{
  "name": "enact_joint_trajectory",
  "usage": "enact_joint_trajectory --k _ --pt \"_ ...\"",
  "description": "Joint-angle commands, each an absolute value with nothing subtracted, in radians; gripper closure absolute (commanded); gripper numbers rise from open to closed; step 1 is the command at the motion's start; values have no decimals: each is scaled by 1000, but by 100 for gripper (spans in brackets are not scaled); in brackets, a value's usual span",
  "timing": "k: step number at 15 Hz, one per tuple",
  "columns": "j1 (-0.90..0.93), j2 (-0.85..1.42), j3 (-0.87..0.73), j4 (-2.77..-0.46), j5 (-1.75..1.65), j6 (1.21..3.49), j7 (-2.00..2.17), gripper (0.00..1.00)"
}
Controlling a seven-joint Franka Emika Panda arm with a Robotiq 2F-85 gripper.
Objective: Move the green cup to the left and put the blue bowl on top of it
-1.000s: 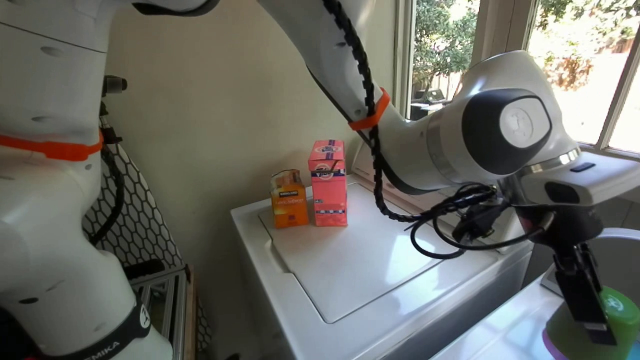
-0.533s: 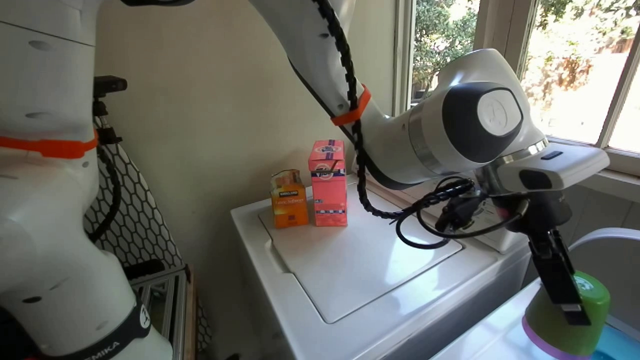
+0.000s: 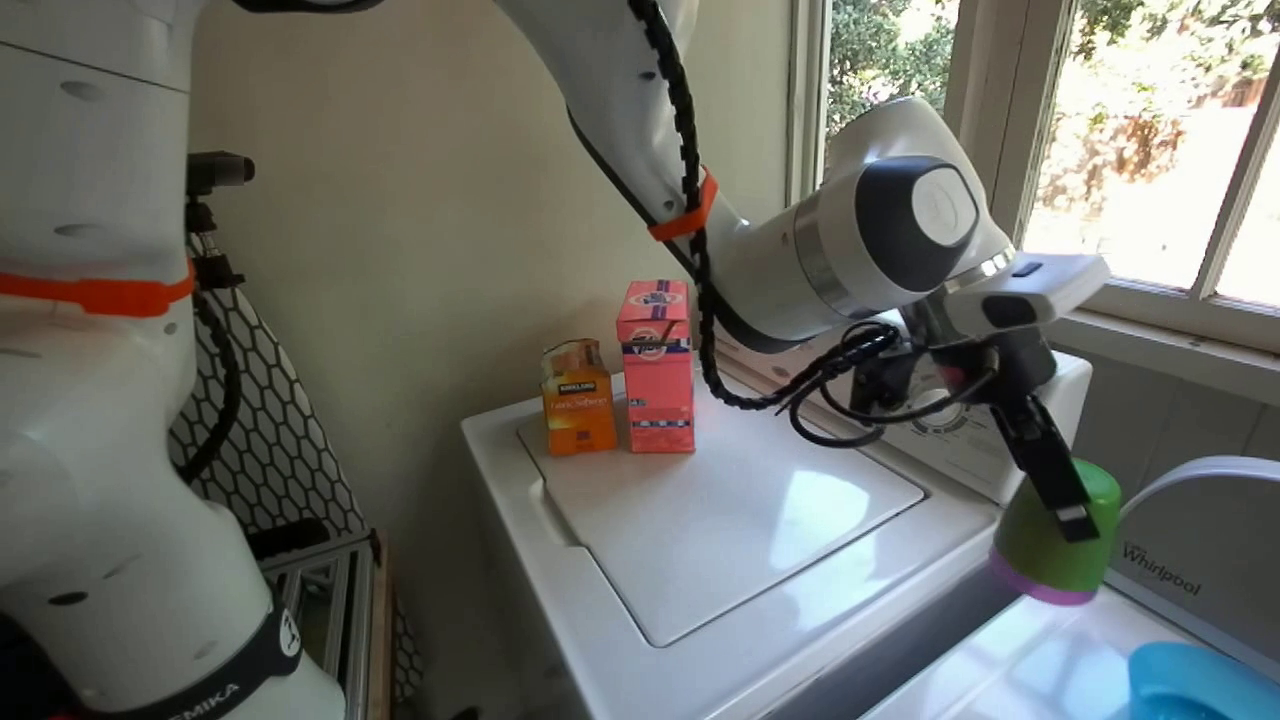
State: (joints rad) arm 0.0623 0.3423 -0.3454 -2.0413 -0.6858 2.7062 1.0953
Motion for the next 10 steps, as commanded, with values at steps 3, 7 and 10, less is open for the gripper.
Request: enact_joint_trajectory --k 3,7,10 --pt "107 308 -231 -2094 -713 2787 978 50" --pt "86 316 -146 -2126 -680 2861 809 50" --pt "73 348 -110 -2138 -687 2896 697 50"
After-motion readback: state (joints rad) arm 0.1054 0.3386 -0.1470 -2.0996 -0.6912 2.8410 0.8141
